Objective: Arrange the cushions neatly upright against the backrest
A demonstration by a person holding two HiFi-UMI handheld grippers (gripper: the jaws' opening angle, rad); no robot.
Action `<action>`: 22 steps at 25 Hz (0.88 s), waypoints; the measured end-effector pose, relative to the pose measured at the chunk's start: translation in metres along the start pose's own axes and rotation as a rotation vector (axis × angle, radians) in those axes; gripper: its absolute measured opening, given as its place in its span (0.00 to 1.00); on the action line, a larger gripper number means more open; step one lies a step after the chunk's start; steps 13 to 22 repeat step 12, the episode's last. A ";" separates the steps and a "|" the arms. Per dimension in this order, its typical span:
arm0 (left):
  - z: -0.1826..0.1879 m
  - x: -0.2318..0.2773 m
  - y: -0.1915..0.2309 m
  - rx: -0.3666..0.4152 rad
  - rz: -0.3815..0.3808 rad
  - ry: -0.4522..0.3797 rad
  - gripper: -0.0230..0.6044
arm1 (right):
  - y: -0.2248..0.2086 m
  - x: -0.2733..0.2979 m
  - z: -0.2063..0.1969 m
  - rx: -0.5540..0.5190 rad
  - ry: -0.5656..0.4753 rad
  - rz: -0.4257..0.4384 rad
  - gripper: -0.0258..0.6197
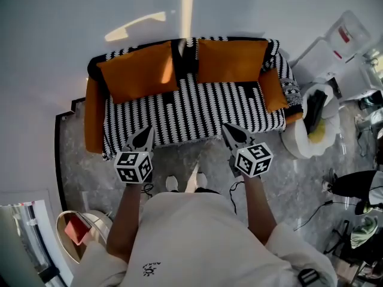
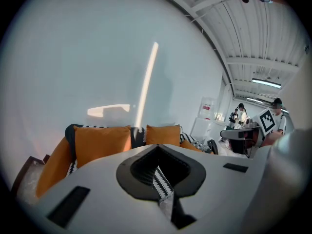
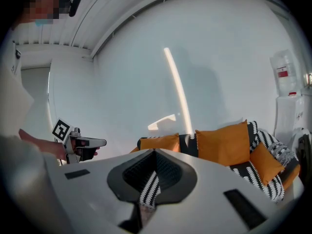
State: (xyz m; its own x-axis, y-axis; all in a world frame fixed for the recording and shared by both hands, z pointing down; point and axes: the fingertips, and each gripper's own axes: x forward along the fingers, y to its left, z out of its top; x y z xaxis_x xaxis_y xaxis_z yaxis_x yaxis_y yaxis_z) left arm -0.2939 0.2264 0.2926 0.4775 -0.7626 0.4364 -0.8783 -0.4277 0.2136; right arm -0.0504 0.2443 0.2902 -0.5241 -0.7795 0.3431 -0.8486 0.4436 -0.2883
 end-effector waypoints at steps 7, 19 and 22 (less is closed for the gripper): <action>0.011 -0.006 0.010 0.017 0.006 -0.034 0.07 | 0.005 -0.001 0.006 -0.022 -0.008 -0.021 0.07; 0.018 -0.002 0.016 0.016 0.003 -0.042 0.07 | 0.007 0.005 0.015 -0.044 -0.011 -0.020 0.07; 0.018 -0.002 0.016 0.016 0.003 -0.042 0.07 | 0.007 0.005 0.015 -0.044 -0.011 -0.020 0.07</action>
